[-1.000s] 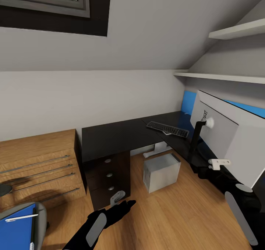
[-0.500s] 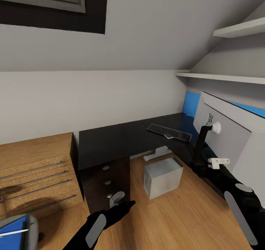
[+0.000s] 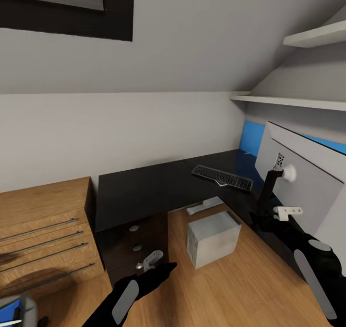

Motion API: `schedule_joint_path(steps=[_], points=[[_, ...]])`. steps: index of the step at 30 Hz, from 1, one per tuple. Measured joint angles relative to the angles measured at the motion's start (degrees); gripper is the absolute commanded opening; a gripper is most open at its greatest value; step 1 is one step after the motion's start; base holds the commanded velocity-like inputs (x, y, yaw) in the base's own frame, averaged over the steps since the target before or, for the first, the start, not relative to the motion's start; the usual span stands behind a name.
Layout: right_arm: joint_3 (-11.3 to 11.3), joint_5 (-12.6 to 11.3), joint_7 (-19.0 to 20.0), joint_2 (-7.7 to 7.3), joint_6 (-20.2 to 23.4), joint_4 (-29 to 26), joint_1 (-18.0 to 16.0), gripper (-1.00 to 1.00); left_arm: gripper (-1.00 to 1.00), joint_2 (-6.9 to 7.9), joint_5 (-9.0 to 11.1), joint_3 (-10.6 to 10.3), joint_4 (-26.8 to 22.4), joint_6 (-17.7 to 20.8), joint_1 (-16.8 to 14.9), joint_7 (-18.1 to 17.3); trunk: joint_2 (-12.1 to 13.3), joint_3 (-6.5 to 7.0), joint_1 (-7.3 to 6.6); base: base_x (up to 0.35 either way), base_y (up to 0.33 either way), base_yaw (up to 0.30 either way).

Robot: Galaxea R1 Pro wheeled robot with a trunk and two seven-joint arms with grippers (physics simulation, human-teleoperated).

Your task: In the bedroom, organize the workspace by keeping the computer under the desk, ensuring the monitor is on the desk, placing the keyboard on the desk next to the monitor, placing the mouse on the desk next to the keyboard, moving the folder from the swivel chair onto the desk next to the mouse, stacking the notebook on top of the folder with the pen on top of the notebook, and positioning the swivel chair next to the desk.

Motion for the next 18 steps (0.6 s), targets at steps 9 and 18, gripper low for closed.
schedule_joint_path(steps=[9, 18], points=[[-0.17, 5.87, -0.10, 0.01, -0.08, 2.40, -0.31, 1.00, 1.00, 0.02, 0.00, 0.04, 0.01, -0.01, 0.00, -0.01, 0.00, 0.00, 0.00, 0.008, -0.002, 0.000], [-0.25, 8.15, -0.17, -0.19, -1.44, 5.12, -1.39, 1.00, 1.00, 0.03, 0.00, 0.07, 0.09, -0.01, 0.00, -0.05, 0.00, 0.00, 0.00, 0.001, 0.000, -0.003]])
